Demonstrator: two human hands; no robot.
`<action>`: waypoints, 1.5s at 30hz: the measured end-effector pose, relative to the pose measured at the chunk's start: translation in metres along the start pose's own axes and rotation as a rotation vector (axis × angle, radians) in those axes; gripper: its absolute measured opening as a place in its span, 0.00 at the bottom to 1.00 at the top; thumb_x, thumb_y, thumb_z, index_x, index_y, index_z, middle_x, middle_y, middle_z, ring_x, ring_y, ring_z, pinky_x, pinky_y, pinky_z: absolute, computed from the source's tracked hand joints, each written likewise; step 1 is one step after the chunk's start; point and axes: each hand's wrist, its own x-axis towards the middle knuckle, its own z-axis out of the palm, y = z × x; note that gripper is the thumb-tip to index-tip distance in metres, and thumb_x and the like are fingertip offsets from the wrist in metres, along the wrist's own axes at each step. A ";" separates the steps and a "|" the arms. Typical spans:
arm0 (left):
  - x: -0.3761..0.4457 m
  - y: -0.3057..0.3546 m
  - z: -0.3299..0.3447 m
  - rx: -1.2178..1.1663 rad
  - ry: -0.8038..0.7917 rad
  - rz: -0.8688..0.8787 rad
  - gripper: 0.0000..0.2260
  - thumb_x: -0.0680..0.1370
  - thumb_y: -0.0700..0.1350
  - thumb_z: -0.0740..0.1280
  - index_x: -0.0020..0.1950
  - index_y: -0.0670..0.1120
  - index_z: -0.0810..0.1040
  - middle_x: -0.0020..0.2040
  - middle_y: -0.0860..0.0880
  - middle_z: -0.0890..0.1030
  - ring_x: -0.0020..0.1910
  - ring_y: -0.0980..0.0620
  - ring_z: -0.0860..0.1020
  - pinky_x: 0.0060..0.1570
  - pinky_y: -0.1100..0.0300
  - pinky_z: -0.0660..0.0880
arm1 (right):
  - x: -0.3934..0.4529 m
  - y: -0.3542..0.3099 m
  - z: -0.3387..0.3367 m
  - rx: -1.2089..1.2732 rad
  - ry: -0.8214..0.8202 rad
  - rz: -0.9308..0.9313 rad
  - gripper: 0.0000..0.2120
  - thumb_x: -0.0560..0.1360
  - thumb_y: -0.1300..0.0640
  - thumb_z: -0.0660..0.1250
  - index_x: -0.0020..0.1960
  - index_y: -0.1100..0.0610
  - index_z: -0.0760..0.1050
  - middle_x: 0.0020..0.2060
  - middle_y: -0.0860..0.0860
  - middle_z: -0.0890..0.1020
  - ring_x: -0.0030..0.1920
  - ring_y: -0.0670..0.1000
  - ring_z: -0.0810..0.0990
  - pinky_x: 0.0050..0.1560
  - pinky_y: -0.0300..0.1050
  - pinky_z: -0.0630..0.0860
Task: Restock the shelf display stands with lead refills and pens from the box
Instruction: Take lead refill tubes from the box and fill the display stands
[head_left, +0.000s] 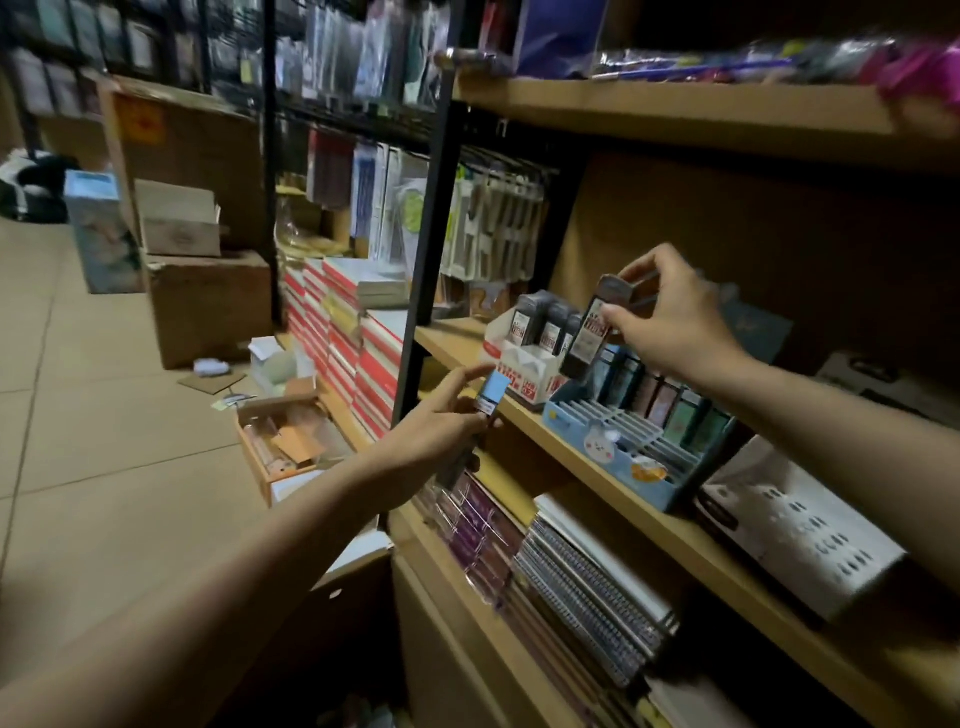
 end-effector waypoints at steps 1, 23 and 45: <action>0.004 0.000 -0.003 -0.007 0.010 0.015 0.23 0.80 0.36 0.60 0.66 0.62 0.68 0.57 0.44 0.77 0.49 0.47 0.77 0.40 0.59 0.78 | 0.011 -0.002 0.005 -0.012 0.033 -0.014 0.14 0.73 0.57 0.74 0.53 0.53 0.71 0.41 0.42 0.76 0.40 0.38 0.76 0.37 0.32 0.71; 0.039 -0.028 -0.014 -0.041 0.207 -0.022 0.12 0.80 0.41 0.64 0.62 0.50 0.73 0.52 0.50 0.82 0.49 0.52 0.82 0.41 0.62 0.79 | 0.077 0.025 0.123 -0.497 -0.061 -0.086 0.11 0.73 0.52 0.72 0.53 0.53 0.77 0.53 0.53 0.77 0.57 0.56 0.74 0.60 0.55 0.68; 0.025 -0.014 0.116 0.225 -0.028 0.206 0.10 0.81 0.46 0.63 0.61 0.46 0.72 0.56 0.49 0.78 0.53 0.50 0.79 0.51 0.51 0.80 | -0.065 0.037 -0.037 0.013 -0.083 0.158 0.13 0.67 0.57 0.79 0.45 0.48 0.77 0.40 0.46 0.84 0.37 0.44 0.84 0.42 0.42 0.83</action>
